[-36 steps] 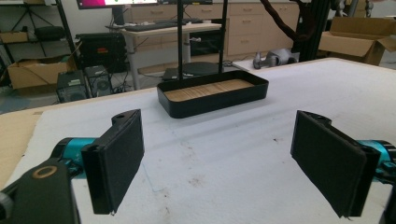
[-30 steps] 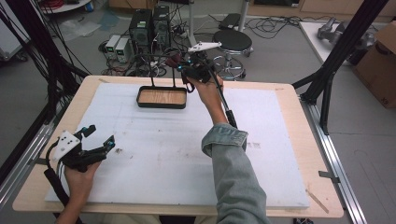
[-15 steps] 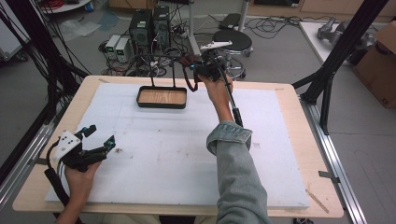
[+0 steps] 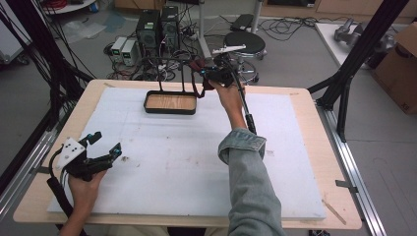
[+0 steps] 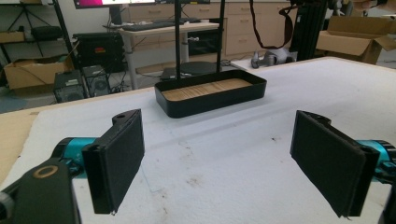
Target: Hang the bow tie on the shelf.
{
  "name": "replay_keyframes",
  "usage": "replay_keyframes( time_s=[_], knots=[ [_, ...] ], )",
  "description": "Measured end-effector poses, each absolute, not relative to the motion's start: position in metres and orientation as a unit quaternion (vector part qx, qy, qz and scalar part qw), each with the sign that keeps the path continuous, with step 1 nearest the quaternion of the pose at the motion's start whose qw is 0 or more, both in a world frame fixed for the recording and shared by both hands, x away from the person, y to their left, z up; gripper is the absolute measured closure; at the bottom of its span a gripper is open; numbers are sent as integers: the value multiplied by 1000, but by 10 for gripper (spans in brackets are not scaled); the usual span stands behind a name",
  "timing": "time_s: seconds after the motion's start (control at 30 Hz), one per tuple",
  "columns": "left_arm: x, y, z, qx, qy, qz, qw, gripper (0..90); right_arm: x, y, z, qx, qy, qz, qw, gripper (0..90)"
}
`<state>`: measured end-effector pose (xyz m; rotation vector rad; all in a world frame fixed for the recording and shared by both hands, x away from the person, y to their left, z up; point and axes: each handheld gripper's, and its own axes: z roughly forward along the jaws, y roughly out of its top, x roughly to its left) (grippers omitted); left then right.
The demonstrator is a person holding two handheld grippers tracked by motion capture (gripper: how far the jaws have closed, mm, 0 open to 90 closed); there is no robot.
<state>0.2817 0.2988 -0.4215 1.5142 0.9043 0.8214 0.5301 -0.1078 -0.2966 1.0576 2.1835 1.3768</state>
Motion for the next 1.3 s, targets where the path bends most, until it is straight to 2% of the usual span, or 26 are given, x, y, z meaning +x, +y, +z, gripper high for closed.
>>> replay_keyframes(
  time_s=[0.27, 0.63, 1.3],
  knots=[
    [282, 299, -421, 646, 381, 348, 562, 179, 532, -104, -302, 376, 780, 467, 179, 696],
    [282, 299, -421, 645, 382, 348, 563, 179, 522, -114, -286, 375, 765, 484, 201, 618],
    [283, 298, -422, 646, 384, 349, 560, 178, 478, -170, -252, 351, 726, 538, 245, 448]
  ],
)
